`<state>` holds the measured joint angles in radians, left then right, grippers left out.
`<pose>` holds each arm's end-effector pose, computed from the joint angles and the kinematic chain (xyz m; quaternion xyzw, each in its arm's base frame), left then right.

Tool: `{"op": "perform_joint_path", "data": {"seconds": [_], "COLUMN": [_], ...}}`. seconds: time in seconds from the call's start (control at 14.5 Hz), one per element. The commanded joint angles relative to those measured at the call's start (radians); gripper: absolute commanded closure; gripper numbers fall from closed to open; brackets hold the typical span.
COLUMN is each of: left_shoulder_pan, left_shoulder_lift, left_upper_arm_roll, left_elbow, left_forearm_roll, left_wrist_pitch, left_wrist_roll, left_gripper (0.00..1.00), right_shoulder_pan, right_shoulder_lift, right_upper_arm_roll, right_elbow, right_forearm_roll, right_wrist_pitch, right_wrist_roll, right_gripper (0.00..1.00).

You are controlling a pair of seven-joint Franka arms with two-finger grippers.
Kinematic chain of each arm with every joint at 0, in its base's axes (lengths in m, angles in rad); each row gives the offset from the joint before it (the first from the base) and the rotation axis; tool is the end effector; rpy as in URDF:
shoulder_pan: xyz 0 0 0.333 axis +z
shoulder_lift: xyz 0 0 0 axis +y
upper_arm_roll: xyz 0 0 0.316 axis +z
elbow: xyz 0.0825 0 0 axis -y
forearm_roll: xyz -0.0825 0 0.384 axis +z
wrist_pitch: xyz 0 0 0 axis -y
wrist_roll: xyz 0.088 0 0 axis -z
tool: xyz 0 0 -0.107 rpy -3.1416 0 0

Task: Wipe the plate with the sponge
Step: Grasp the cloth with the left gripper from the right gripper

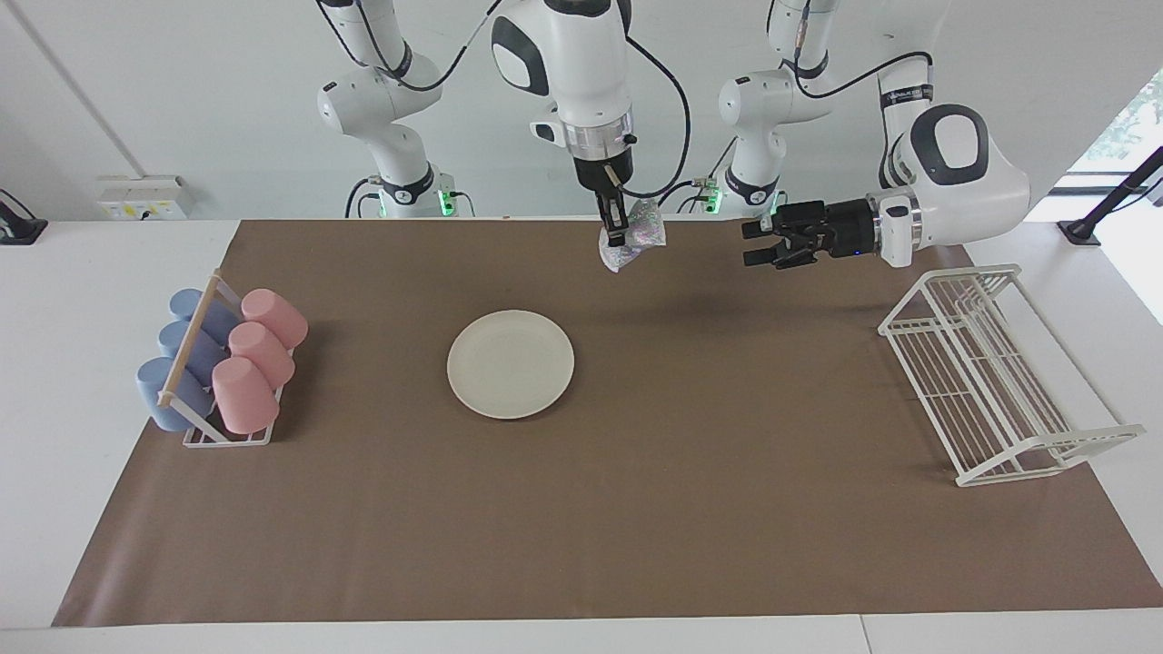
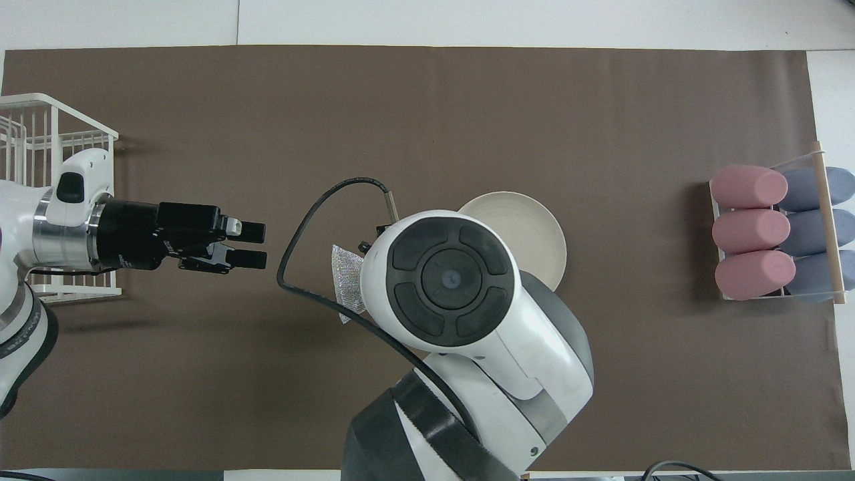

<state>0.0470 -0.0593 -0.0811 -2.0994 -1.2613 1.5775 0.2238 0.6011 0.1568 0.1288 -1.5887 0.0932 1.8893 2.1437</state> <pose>0.5042 -0.1193 0.4836 0.7989 0.0372 -0.1299 0.5861 0.4652 0.4182 0.5547 -0.7488 0.6565 0.0450 0.0790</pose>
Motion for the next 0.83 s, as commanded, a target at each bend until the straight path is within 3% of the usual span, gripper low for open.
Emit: {"op": "perform_joint_path", "data": {"seconds": [0.0, 0.35, 0.48, 0.76], "left_shoulder_pan": [-0.076, -0.174, -0.165, -0.179], "left_shoulder_lift": [-0.036, -0.063, -0.063, -0.065], "left_upper_arm_roll": [0.009, 0.009, 0.011, 0.008], "left_elbow": [-0.027, -0.045, -0.044, -0.044], "left_forearm_roll": [-0.029, -0.026, -0.023, -0.003], "left_wrist_pitch": [0.076, 0.179, 0.173, 0.177], "left_wrist_roll": [-0.009, -0.026, -0.027, -0.026], "left_gripper": [0.0, 0.0, 0.0, 0.18], "right_shoulder_pan": [0.005, 0.012, 0.012, 0.011], "right_shoulder_lift": [0.012, 0.013, 0.013, 0.013], "right_upper_arm_roll": [0.005, 0.005, 0.005, 0.005], "right_elbow": [0.0, 0.0, 0.0, 0.0], "right_forearm_roll": [-0.016, -0.016, -0.016, -0.016], "right_wrist_pitch": [0.036, 0.048, 0.048, 0.05], "right_wrist_roll": [0.028, 0.047, 0.047, 0.047], "right_gripper": [1.0, 1.0, 1.0, 1.0]}}
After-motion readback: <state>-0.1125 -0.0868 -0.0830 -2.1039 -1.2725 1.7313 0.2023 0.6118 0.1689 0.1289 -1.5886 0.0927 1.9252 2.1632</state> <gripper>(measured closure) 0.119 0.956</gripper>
